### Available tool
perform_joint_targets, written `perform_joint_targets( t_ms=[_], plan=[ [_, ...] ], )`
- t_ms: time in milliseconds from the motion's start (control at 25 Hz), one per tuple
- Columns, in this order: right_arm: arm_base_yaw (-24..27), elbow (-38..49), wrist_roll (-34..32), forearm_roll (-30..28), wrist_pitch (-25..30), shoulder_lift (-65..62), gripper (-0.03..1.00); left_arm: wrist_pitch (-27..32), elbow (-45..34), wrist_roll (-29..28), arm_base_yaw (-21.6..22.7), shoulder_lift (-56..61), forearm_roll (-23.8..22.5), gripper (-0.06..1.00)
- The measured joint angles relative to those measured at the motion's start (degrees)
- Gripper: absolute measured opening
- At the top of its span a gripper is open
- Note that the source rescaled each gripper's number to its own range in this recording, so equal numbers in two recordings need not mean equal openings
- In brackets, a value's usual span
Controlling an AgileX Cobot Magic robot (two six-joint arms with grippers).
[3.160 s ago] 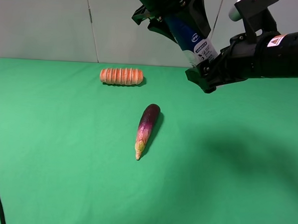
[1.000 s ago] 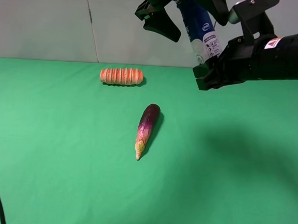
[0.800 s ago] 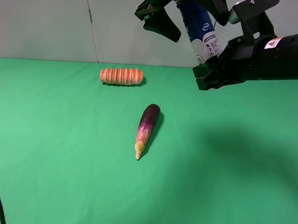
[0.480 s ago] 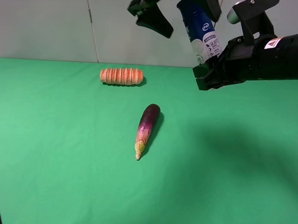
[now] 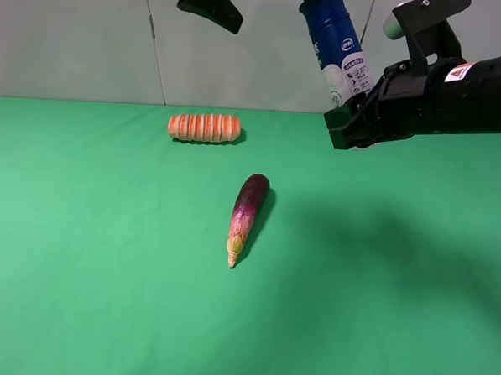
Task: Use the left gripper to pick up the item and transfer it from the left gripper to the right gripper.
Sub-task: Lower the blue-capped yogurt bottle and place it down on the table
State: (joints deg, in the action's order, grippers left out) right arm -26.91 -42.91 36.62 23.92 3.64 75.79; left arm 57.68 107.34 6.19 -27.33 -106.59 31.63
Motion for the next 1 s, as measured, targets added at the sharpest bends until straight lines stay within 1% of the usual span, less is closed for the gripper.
perform_joint_targets(
  t_ms=[80,160,240,320,440,600,760,1000],
  plan=[
    [0.0,0.0,0.0,0.0,0.0,0.0,0.04,1.4,0.0,-0.1,0.9,0.6,-0.9,1.00],
    [0.0,0.0,0.0,0.0,0.0,0.0,0.04,2.7,0.0,-0.2,1.8,1.7,-3.2,1.00],
    [0.0,0.0,0.0,0.0,0.0,0.0,0.04,4.1,0.0,-0.9,2.3,3.0,-6.5,1.00],
    [0.0,0.0,0.0,0.0,0.0,0.0,0.04,5.8,0.0,-1.7,2.3,4.3,-11.2,1.00],
    [0.0,0.0,0.0,0.0,0.0,0.0,0.04,8.5,0.0,-2.9,2.3,6.4,-16.7,1.00],
    [0.0,0.0,0.0,0.0,0.0,0.0,0.04,9.3,-1.5,-3.4,2.3,10.4,-22.8,0.99],
    [0.0,0.0,-0.1,0.0,0.0,0.0,0.04,9.3,-5.0,-3.6,2.3,15.5,-26.2,0.98],
    [0.0,0.0,-0.1,0.0,0.0,0.0,0.04,9.3,-15.1,-4.8,2.3,25.7,-29.2,0.98]
  ],
)
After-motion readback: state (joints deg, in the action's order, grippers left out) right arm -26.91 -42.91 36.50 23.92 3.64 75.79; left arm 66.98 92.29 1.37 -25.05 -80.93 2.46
